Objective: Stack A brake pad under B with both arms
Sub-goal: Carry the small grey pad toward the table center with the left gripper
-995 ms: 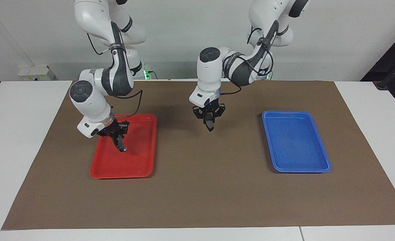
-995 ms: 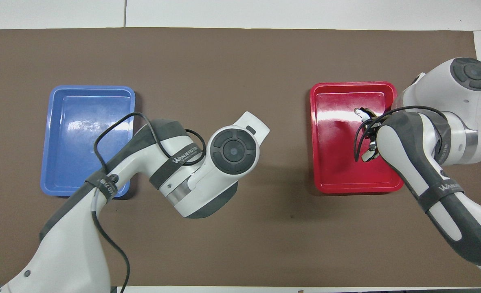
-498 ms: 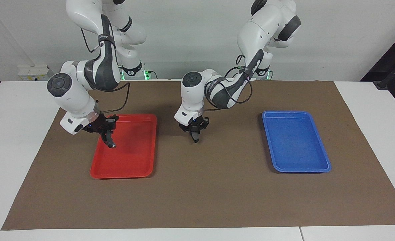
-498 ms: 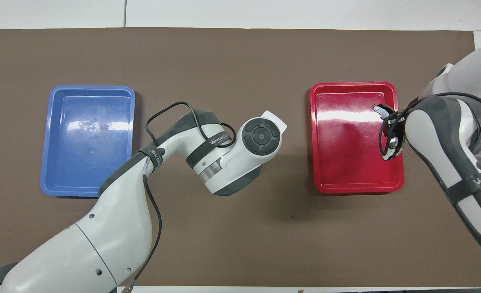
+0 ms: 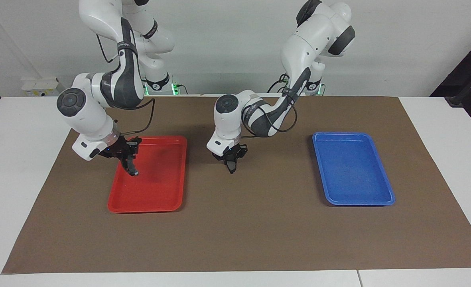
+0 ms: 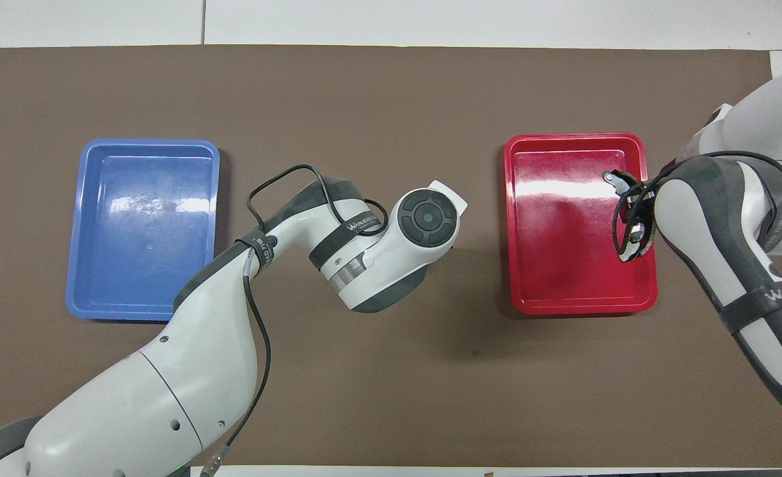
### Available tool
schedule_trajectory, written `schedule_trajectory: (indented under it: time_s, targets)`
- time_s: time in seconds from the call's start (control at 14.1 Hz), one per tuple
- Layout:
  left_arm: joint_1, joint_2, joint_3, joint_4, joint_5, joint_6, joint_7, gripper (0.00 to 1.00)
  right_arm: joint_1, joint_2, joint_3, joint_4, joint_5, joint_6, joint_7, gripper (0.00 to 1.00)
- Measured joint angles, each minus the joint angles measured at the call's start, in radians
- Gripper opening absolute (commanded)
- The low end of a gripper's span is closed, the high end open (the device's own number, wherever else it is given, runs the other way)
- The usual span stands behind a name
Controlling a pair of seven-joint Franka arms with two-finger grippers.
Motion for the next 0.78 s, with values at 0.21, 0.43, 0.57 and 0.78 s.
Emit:
schedule_trajectory:
  time_s: [0.21, 0.43, 0.57, 0.78]
  targets:
    - [-0.001, 0.0, 0.005, 0.002, 0.0, 0.0, -0.002, 0.38, 0.001, 0.0, 0.001, 0.0, 0.0, 0.0, 0.0, 0.0]
    - [-0.006, 0.001, 0.029, 0.021, 0.001, 0.0, -0.002, 0.6, 0.005, 0.0, 0.001, 0.0, 0.0, 0.0, 0.0, 0.0]
    - [-0.014, 0.001, 0.045, 0.049, 0.002, -0.002, -0.002, 0.65, 0.009, 0.0, 0.001, 0.0, 0.0, 0.0, 0.0, 0.0]
    - [-0.016, 0.001, 0.049, 0.064, 0.018, -0.018, -0.002, 0.76, 0.009, 0.0, 0.003, 0.0, 0.0, 0.0, 0.0, 0.0]
